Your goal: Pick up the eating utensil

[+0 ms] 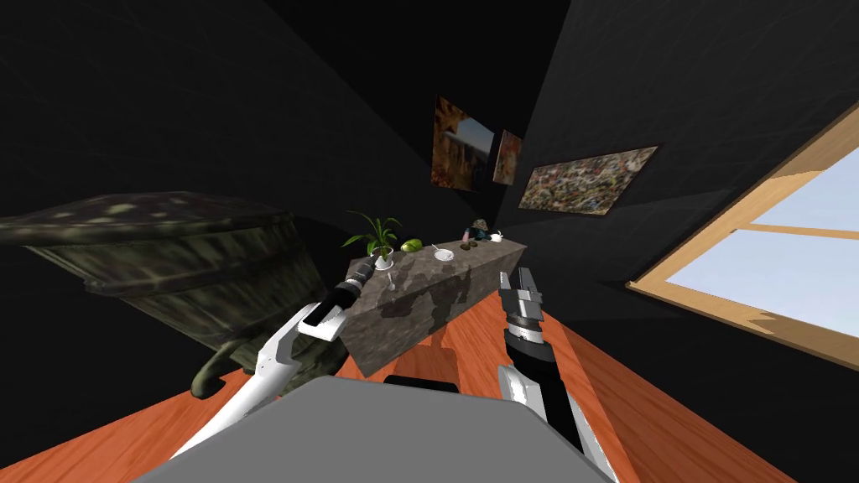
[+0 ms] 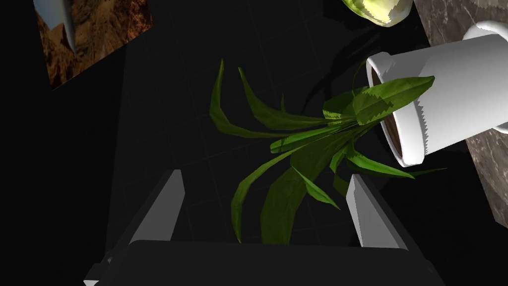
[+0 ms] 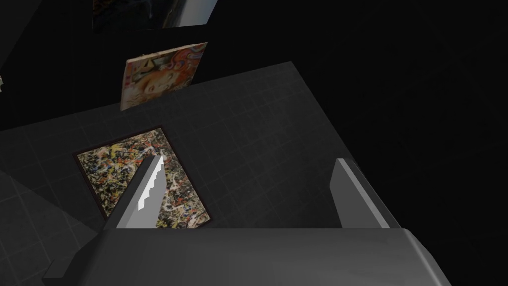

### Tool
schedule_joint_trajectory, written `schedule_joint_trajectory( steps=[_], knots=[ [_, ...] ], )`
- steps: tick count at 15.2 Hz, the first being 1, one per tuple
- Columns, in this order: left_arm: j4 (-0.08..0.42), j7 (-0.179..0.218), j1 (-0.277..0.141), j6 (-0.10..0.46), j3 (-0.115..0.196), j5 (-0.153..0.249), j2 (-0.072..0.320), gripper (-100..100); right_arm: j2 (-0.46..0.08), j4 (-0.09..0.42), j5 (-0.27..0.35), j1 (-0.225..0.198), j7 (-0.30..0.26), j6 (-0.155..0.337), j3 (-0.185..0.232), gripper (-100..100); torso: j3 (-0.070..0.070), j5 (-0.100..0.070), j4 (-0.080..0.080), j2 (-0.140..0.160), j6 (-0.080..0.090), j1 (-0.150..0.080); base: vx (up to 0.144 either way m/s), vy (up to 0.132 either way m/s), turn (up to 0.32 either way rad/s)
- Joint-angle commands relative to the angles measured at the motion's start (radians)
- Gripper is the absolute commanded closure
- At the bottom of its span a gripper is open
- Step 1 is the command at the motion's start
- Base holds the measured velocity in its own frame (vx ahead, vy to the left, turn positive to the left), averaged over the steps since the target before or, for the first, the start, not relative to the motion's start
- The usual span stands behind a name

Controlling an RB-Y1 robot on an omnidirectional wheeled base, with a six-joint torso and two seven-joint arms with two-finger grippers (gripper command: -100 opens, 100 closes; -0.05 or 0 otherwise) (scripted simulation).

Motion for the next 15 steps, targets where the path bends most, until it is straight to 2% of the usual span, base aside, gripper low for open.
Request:
schedule_joint_trajectory(
  steps=[1, 2, 4, 5, 7, 8, 10, 11, 13, 14, 15],
  knots=[
    [0.021, -0.008, -0.011, 0.046, 0.003, 0.005, 0.014, -100, 0.0, 0.0, 0.0, 0.0, 0.0, 0.0, 0.0, 0, 0.0, 0.0, 0.0, 0.0, 0.0, 0.0, 0.031, -0.076, -0.034],
    [0.043, -0.02, -0.026, 0.07, 0.005, 0.011, 0.031, -100, 0.0, 0.0, 0.0, 0.0, 0.0, 0.0, 0.0, 0, 0.0, 0.0, 0.0, 0.0, 0.0, 0.0, 0.036, -0.08, -0.046],
    [0.043, -0.02, -0.026, 0.101, 0.005, 0.011, 0.031, -100, 0.0, 0.0, 0.0, 0.0, 0.0, 0.0, 0.0, 0, -0.001, 0.0, 0.0, -0.001, 0.0, 0.0, 0.032, -0.072, -0.025],
    [0.066, -0.034, -0.039, 0.133, 0.007, 0.017, 0.047, -100, 0.0, 0.0, 0.0, 0.0, 0.0, 0.0, 0.0, 0, -0.001, 0.0, 0.0, -0.001, 0.0, 0.001, 0.038, -0.076, -0.039],
    [0.066, -0.034, -0.039, 0.157, 0.007, 0.017, 0.047, -100, 0.0, 0.0, 0.0, 0.0, 0.0, 0.0, 0.0, 0, -0.001, 0.0, 0.0, -0.001, 0.0, 0.0, 0.029, -0.066, -0.023],
    [0.089, -0.048, -0.052, 0.189, 0.008, 0.023, 0.063, -100, 0.0, 0.0, 0.0, 0.0, 0.0, 0.0, 0.0, 0, 0.0, 0.0, 0.0, -0.001, 0.0, 0.001, 0.029, -0.066, -0.046],
    [0.089, -0.048, -0.052, 0.213, 0.008, 0.023, 0.063, -100, 0.0, 0.0, 0.0, 0.0, 0.0, 0.0, 0.0, 0, 0.0, 0.0, 0.0, -0.001, 0.0, 0.001, 0.024, -0.064, -0.027],
    [0.113, -0.063, -0.064, 0.244, 0.01, 0.029, 0.079, -100, 0.0, 0.0, 0.0, 0.0, 0.0, 0.0, 0.0, 0, 0.0, 0.0, 0.0, 0.0, 0.0, 0.001, 0.026, -0.06, -0.038],
    [0.113, -0.063, -0.064, 0.269, 0.01, 0.029, 0.079, -100, 0.0, 0.0, 0.0, 0.0, 0.0, 0.0, 0.0, 0, 0.0, 0.0, 0.0, -0.001, 0.0, 0.001, 0.03, -0.057, -0.023],
    [0.138, -0.08, -0.075, 0.297, 0.011, 0.036, 0.095, -100, 0.0, 0.0, 0.0, 0.0, 0.0, 0.0, 0.0, 0, 0.0, 0.0, 0.0, 0.0, 0.0, 0.002, 0.024, -0.056, -0.041],
    [0.138, -0.08, -0.075, 0.317, 0.011, 0.036, 0.095, -100, 0.0, 0.0, 0.0, 0.0, 0.0, 0.0, 0.0, 0, 0.0, 0.0, 0.0, 0.0, 0.0, 0.002, 0.03, -0.069, -0.044]
  ],
)
